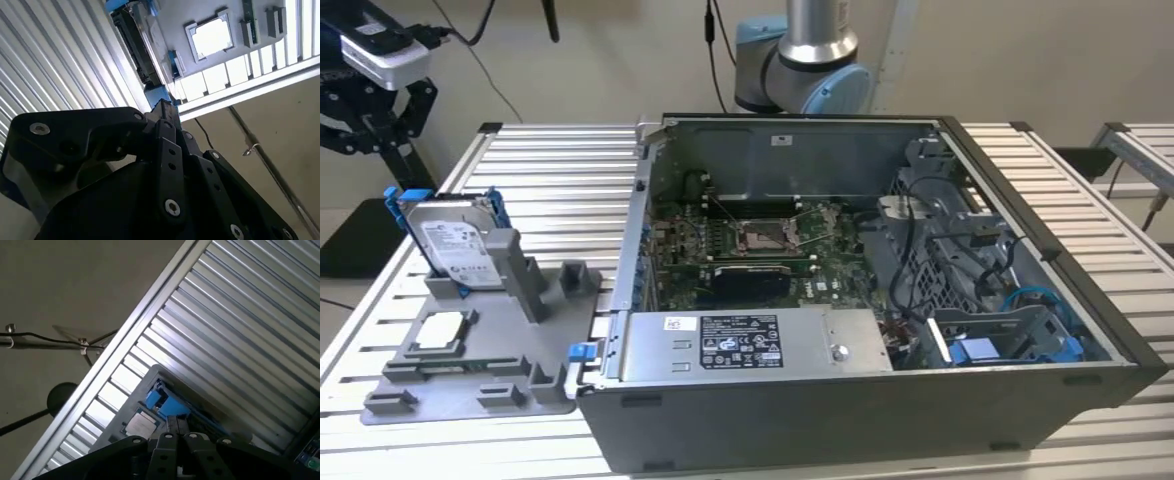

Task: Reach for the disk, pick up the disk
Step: 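Pick up the disk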

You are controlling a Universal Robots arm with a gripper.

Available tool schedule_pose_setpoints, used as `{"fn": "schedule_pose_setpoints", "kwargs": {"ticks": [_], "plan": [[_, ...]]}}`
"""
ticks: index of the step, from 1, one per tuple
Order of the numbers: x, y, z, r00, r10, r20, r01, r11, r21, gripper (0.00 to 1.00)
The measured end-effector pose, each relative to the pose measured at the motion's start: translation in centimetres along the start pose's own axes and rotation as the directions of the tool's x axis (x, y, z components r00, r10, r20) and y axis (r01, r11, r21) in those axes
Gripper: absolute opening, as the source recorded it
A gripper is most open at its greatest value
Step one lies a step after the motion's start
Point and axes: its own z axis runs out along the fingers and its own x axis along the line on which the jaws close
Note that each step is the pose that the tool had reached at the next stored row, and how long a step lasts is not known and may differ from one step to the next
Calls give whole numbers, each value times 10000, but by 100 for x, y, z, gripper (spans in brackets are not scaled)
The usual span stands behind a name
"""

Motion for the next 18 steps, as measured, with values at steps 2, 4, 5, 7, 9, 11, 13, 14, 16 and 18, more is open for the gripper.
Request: {"fn": "schedule_pose_setpoints", "kwargs": {"ticks": [2,4,5,7,9,11,13,14,16,18], "plan": [[0,1,0,9994,-353,-14,353,9994,0,0],[0,1,0,9975,-712,-27,712,9975,-1,0],[0,1,0,9960,-897,-34,897,9960,-1,0],[0,0,0,9920,-1265,-48,1265,9920,-3,0],[0,0,0,9868,-1621,-62,1621,9868,-4,0],[0,0,0,9801,-1986,-76,1986,9801,-7,0],[0,0,0,9723,-2337,-89,2337,9723,-10,0],[0,0,0,9679,-2510,-96,2510,9680,-11,0],[0,1,0,9580,-2867,-110,2867,9580,-15,0],[0,0,0,9470,-3210,-123,3210,9471,-19,0]]}}
